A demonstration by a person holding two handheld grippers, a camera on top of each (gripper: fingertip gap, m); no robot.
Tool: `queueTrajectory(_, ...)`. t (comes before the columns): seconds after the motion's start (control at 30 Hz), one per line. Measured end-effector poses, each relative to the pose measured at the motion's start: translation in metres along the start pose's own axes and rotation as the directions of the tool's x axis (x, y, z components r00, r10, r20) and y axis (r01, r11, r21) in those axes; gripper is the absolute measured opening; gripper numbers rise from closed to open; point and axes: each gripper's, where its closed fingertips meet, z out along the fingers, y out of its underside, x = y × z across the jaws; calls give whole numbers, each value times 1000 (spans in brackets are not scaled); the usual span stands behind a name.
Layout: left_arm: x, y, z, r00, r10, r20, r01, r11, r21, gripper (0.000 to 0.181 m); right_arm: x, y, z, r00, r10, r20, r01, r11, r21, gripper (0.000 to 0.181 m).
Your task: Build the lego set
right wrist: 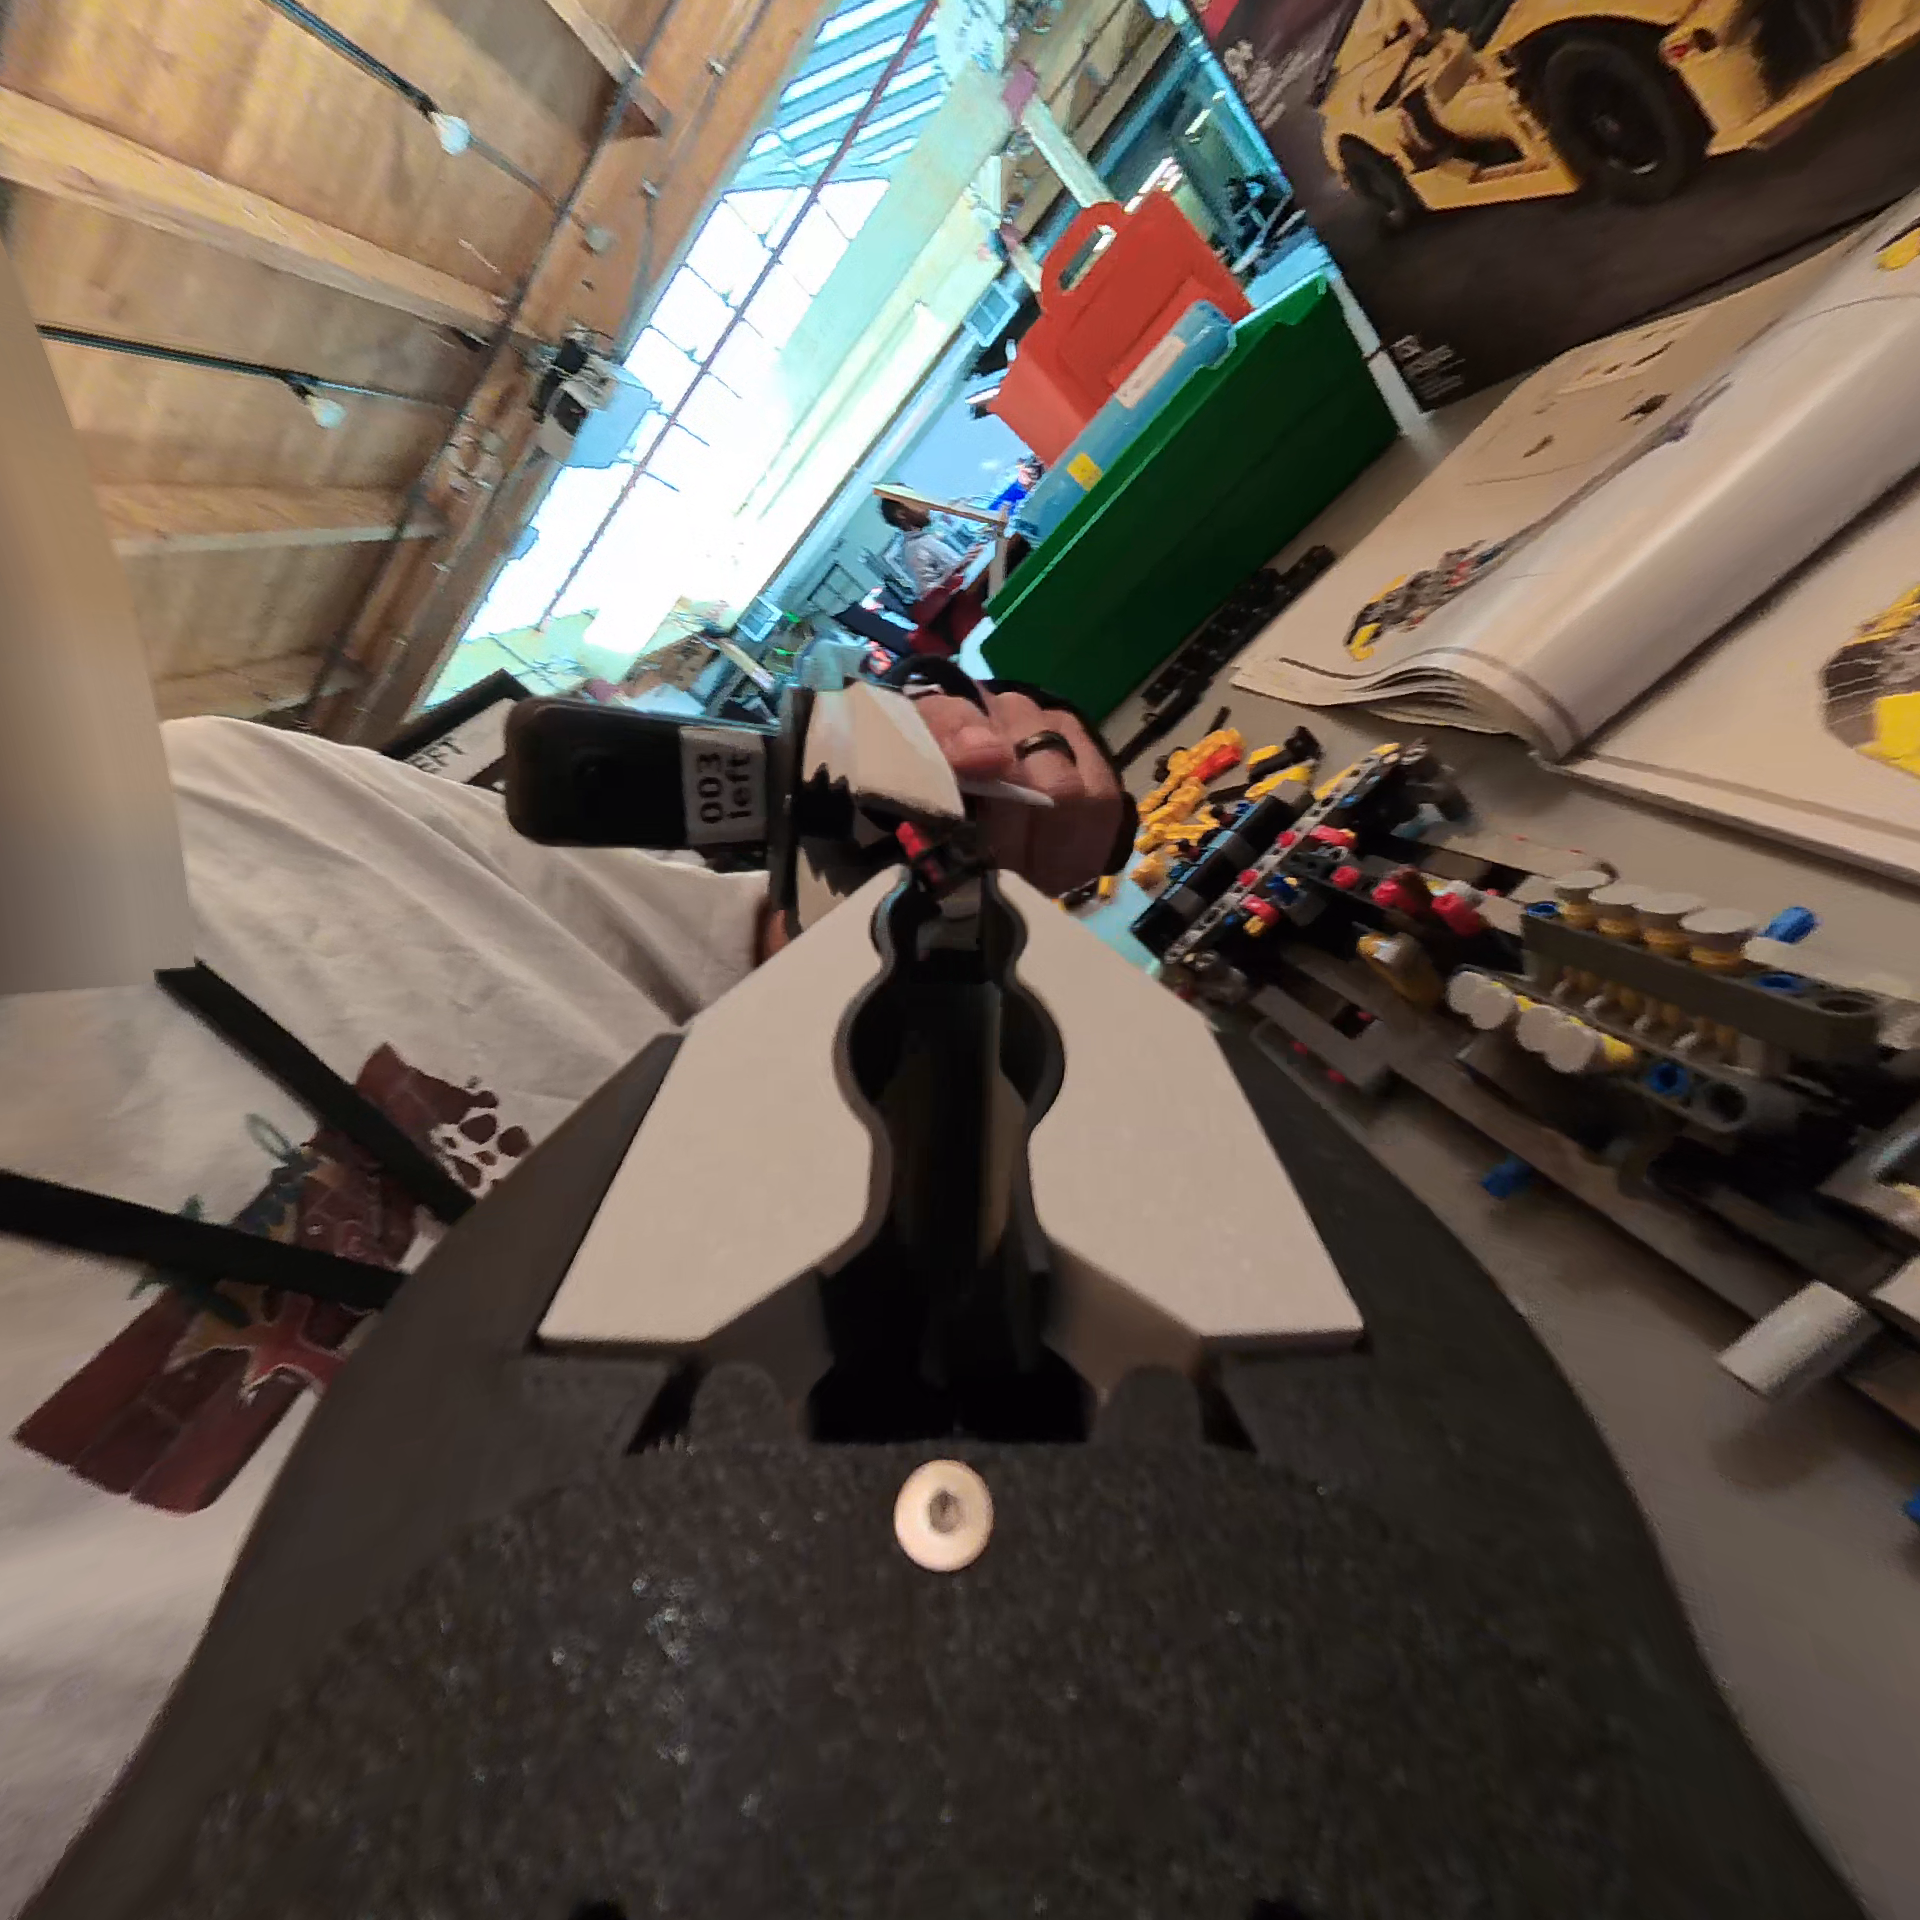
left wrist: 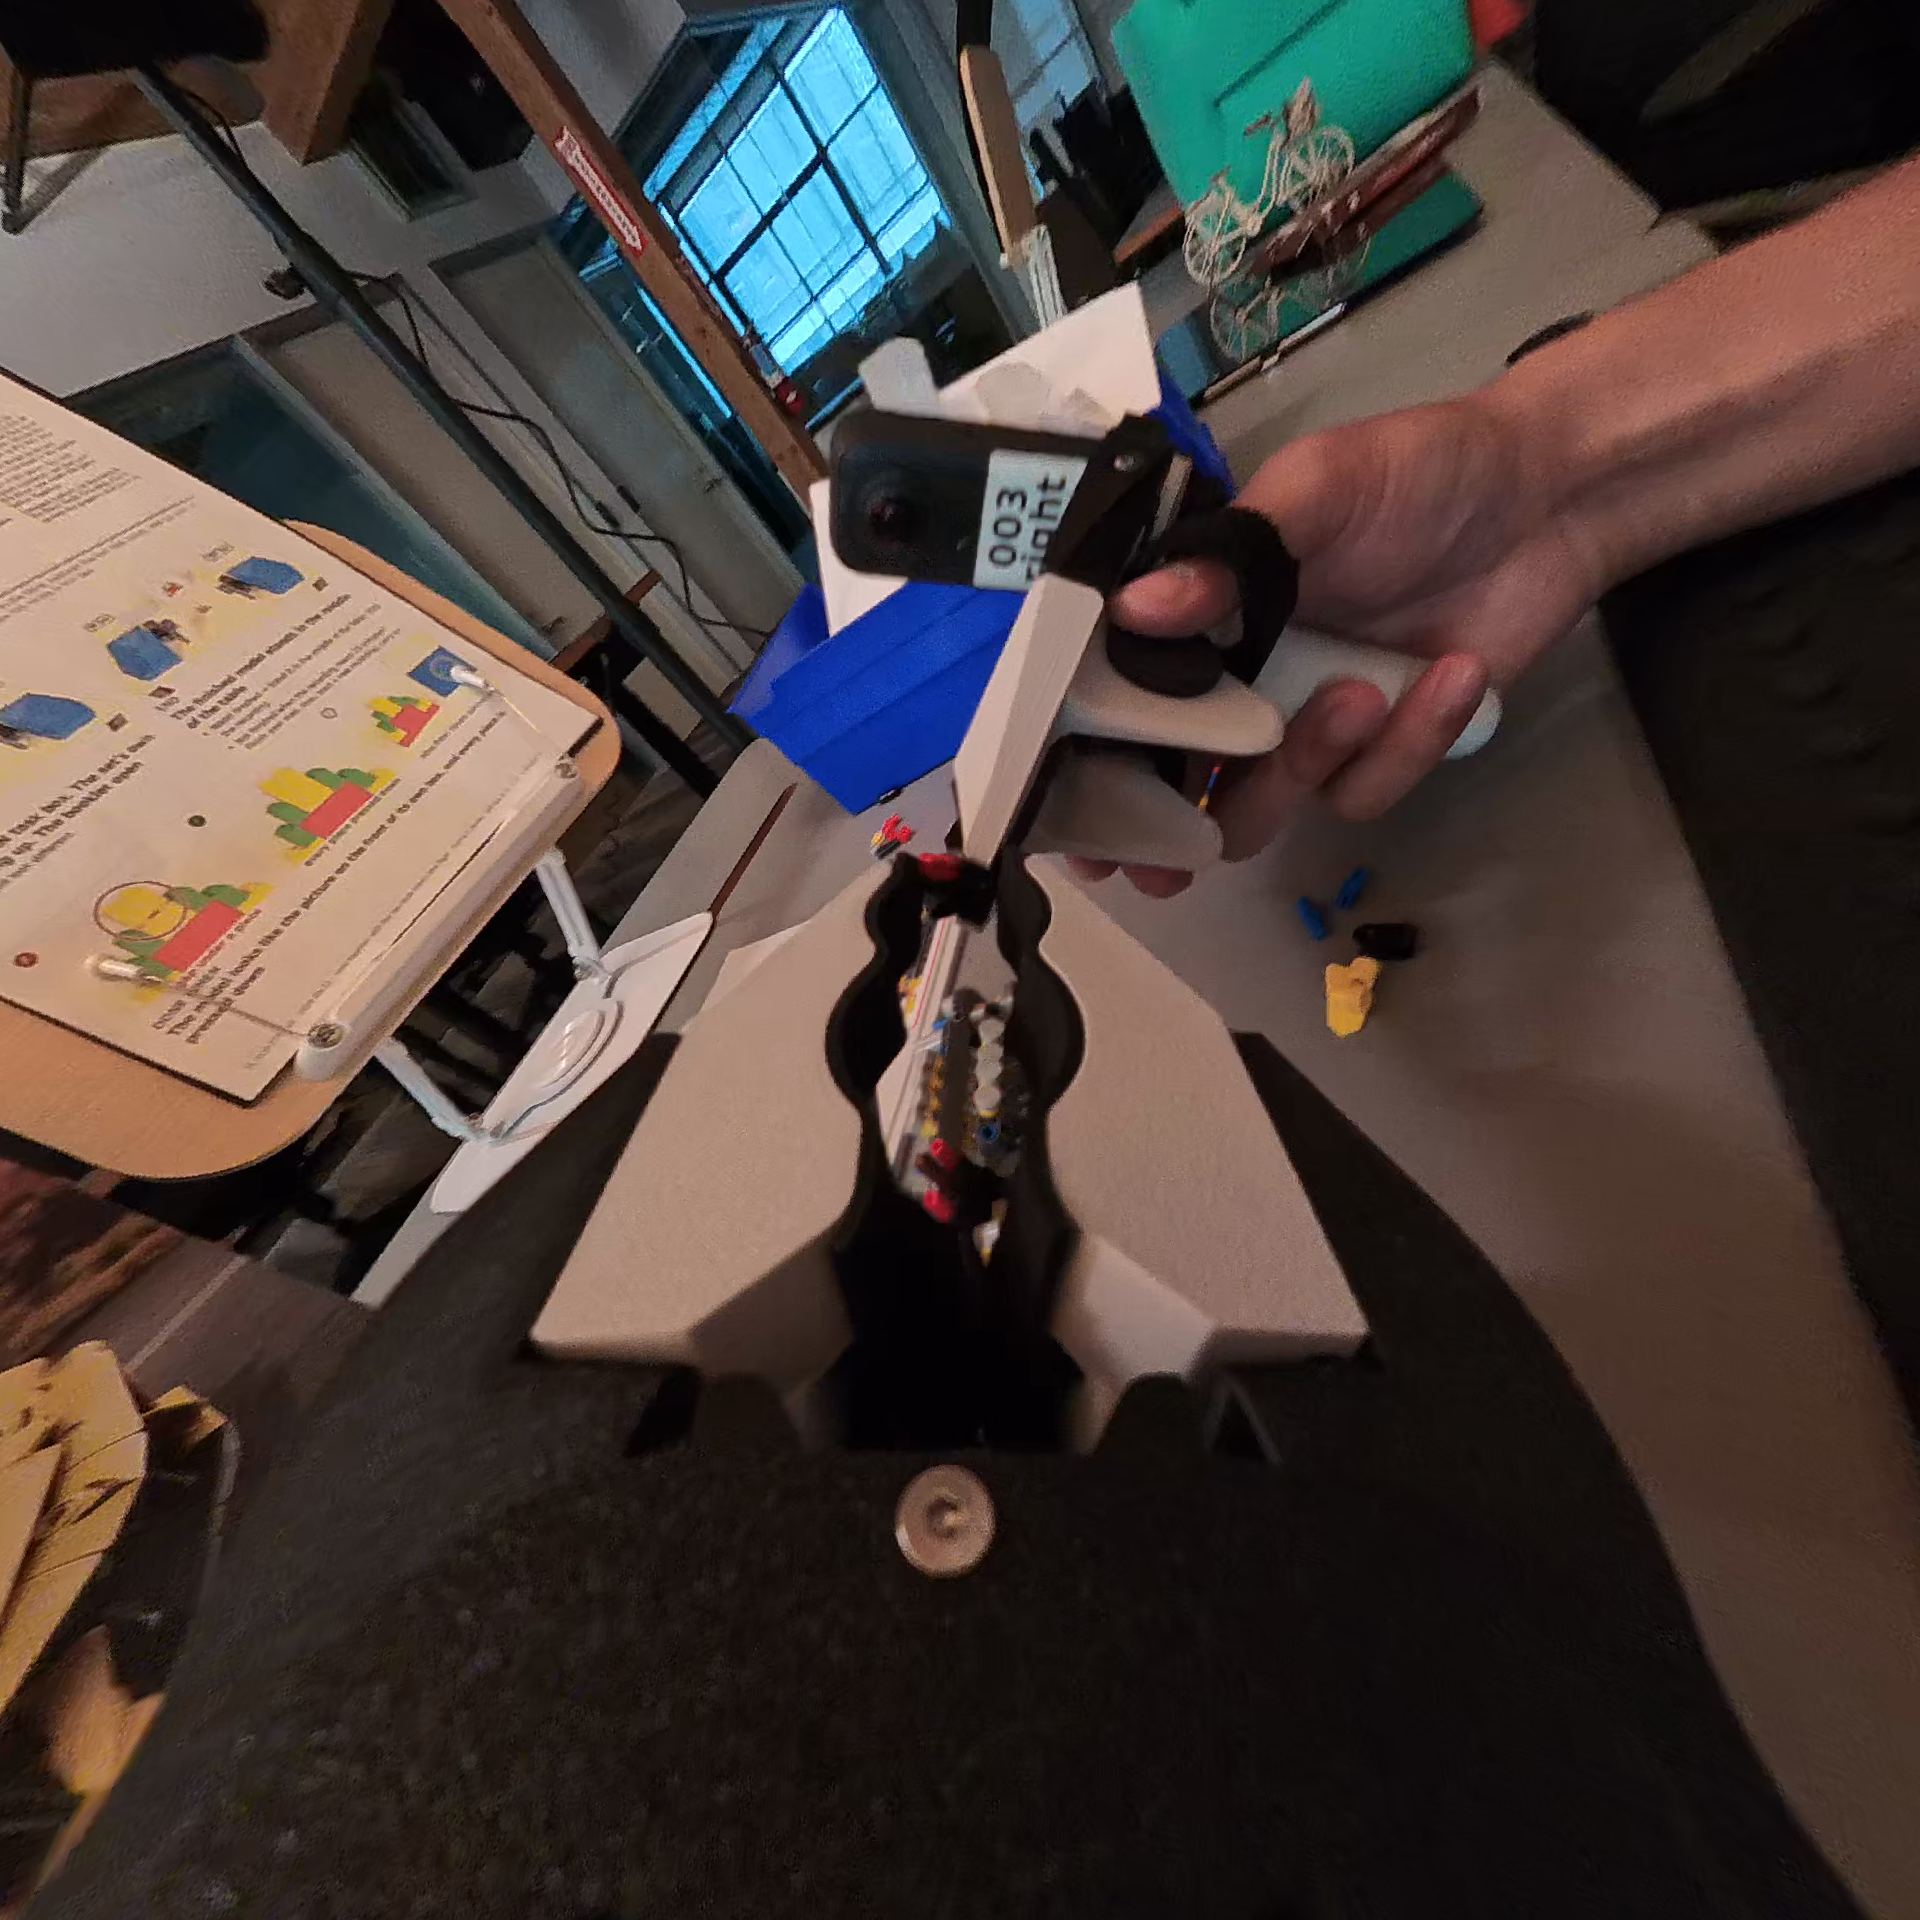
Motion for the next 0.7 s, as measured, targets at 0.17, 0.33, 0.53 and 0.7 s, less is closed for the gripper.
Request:
queueTrajectory(0.17, 2, -11, -4, 996, -69, -49, 72, 995, 64, 12, -12, 0, 1, 992, 67, 103, -68, 998, -2, 11)
queueTrajectory(0.33, 7, -7, -5, 985, -129, -114, 134, 990, 43, 12, -7, 3, 2, 999, 1, 38, -1, 1000, -25, 11)
queueTrajectory(0.53, 7, -8, -8, 879, -397, -265, 418, 908, 26, 12, 4, 3, 1, 967, -219, -129, 213, 975, -58, 2)
queueTrajectory(0.7, 11, -2, -6, 850, -435, -297, 456, 890, 3, 1, 7, 6, 2, 948, -269, -169, 258, 962, -83, 0)
